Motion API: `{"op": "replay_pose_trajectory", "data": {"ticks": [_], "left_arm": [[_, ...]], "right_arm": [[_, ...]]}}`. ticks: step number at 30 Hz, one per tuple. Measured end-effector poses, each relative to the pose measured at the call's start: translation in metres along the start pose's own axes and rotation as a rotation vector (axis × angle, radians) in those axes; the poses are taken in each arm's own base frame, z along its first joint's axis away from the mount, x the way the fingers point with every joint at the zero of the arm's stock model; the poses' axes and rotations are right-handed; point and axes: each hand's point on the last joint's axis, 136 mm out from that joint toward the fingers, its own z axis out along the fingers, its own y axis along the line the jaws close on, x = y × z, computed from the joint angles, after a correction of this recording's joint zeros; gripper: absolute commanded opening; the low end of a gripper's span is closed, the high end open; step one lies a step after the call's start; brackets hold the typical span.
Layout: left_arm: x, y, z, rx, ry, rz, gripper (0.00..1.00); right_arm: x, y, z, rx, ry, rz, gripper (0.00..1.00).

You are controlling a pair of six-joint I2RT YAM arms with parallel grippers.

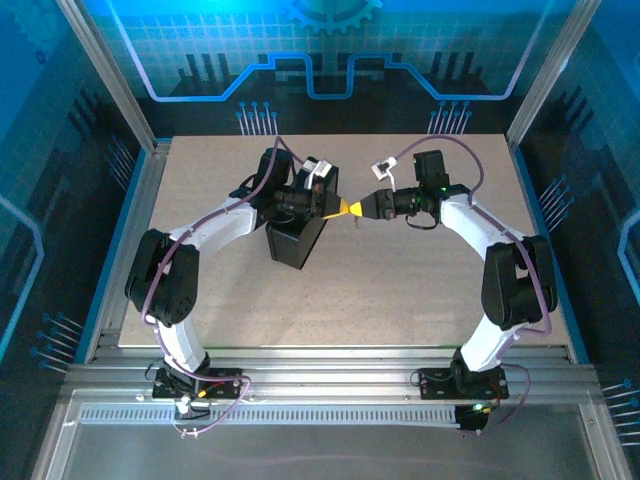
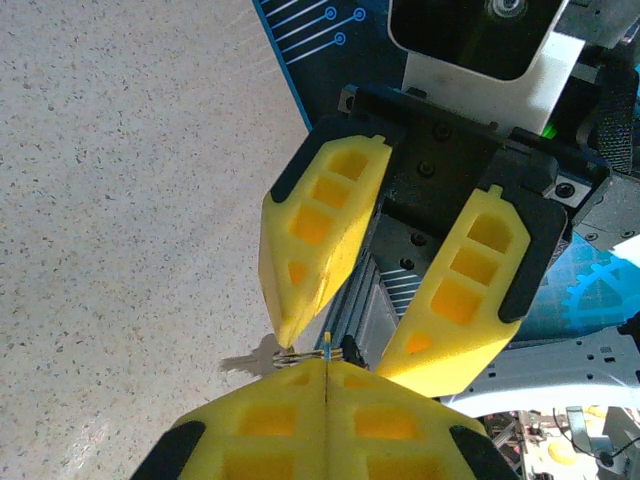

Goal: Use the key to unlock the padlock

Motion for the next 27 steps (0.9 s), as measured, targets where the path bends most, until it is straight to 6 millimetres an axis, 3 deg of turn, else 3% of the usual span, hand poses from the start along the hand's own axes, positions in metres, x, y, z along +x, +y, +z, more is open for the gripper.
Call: {"op": "replay_pose_trajectory", "data": {"ticks": [10, 12, 13, 14, 18, 27], "left_arm": [[0.000, -0.004, -0.001, 0.024, 0.009, 0.001, 0.00], [0.000, -0.005, -0.002, 0.029, 0.010, 0.002, 0.00], [0.000, -0.005, -0.002, 0.031, 0.010, 0.004, 0.04], [0.000, -0.006, -0.002, 0.033, 0.010, 0.005, 0.14], [-0.003, 0.000, -0.005, 0.013, -0.004, -0.011, 0.33], [-0.026, -0.001, -0.039, -0.085, -0.102, 0.041, 0.37]], "right_arm": [[0.001, 0.004, 0.002, -0.026, 0.006, -0.006, 0.01], [0.001, 0.005, 0.002, -0.032, 0.006, -0.011, 0.00], [0.001, 0.006, 0.002, -0.036, 0.006, -0.012, 0.00], [0.001, 0.006, 0.002, -0.038, 0.006, -0.015, 0.00], [0.000, 0.008, 0.002, -0.050, 0.003, -0.027, 0.00], [0.008, 0.001, 0.003, -0.041, 0.008, 0.009, 0.00]]}}
